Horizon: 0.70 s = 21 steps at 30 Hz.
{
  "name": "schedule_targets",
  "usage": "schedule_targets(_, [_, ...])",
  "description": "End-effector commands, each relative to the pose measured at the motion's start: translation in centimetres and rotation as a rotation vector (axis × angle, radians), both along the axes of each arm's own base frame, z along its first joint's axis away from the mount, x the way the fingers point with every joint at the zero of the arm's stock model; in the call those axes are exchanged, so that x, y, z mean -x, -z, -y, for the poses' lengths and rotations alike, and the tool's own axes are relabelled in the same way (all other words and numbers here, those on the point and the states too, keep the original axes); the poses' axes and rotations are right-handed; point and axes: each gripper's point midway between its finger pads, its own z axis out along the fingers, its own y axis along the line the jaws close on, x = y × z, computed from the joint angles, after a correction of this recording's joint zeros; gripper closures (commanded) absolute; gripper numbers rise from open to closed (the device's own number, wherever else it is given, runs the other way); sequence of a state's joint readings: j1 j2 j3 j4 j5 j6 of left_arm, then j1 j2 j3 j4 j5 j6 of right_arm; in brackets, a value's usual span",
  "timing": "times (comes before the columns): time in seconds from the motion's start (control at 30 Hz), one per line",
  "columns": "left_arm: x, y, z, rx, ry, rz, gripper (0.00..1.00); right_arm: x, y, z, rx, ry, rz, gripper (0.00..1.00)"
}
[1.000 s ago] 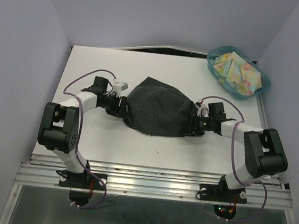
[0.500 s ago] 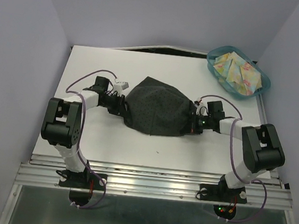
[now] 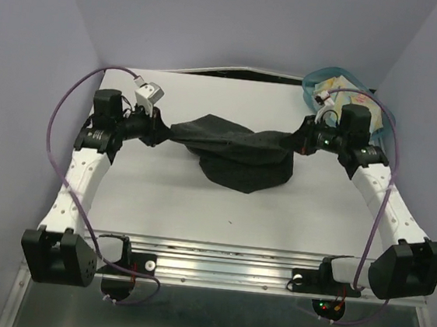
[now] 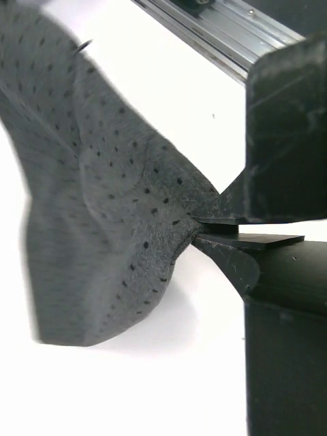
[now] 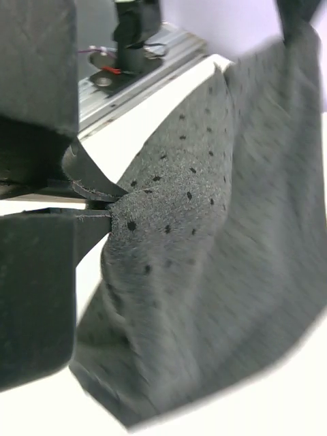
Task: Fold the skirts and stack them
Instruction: Flatten the skirt out
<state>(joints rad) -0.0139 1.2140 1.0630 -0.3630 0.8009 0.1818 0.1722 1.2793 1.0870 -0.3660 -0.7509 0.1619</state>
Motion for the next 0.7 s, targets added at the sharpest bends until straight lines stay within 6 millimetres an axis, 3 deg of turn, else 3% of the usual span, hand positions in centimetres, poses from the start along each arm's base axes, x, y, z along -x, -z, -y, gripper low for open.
schedule_targets(0.0, [1.8, -7.2, 0.6, 0.048, 0.015, 0.187, 1.00, -1.5, -6.7, 1.8, -0.002, 0.043, 0.130, 0.99])
schedule_targets(0.1, [2.4, -10.8, 0.7, 0.084, -0.006, 0.245, 1.00, -2.6, -10.5, 2.9, -0.017, 0.110, 0.176, 0.99])
schedule_targets(0.13, [3.0, -12.1, 0.7, 0.093, -0.012, 0.274, 1.00, -3.0, -13.0, 3.3, -0.018, 0.142, 0.226, 0.99])
schedule_targets(0.17, [3.7, -13.8, 0.7, 0.110, -0.024, 0.306, 1.00, -3.1, -13.8, 3.6, -0.022, 0.177, 0.221, 0.99])
schedule_targets(0.27, [4.2, -16.1, 0.0, 0.136, -0.104, 0.352, 1.00, -3.2, -16.5, 4.5, -0.044, 0.257, 0.248, 0.99])
schedule_targets(0.37, [3.8, -17.7, -1.1, 0.165, -0.216, 0.384, 1.00, -3.9, -16.8, 5.2, -0.056, 0.330, 0.230, 0.99])
schedule_targets(0.47, [1.9, -18.5, -1.5, 0.216, -0.277, 0.372, 1.00, -6.7, -16.2, 6.3, -0.034, 0.425, 0.216, 0.99])
schedule_targets(0.5, [0.1, -17.5, -1.5, 0.221, -0.292, 0.328, 1.00, -8.6, -15.0, 6.6, -0.016, 0.458, 0.191, 0.99])
schedule_targets(0.53, [-0.9, -18.2, -1.5, 0.249, -0.312, 0.325, 1.00, -9.6, -14.8, 6.6, -0.016, 0.460, 0.184, 0.99])
schedule_targets(0.57, [-3.2, -16.8, -1.5, 0.249, -0.326, 0.266, 1.00, -11.6, -14.4, 6.4, -0.021, 0.467, 0.174, 0.99])
schedule_targets(0.6, [-3.2, -18.0, -1.5, 0.261, -0.328, 0.292, 1.00, -11.7, -15.8, 6.4, -0.032, 0.467, 0.208, 0.99])
schedule_targets(0.63, [-5.6, -17.9, -1.4, 0.265, -0.327, 0.278, 1.00, -13.6, -14.2, 6.1, -0.028, 0.458, 0.173, 0.99])
schedule_targets(0.67, [-6.9, -17.7, -1.4, 0.268, -0.331, 0.265, 1.00, -14.7, -14.1, 6.0, -0.031, 0.455, 0.174, 0.99])
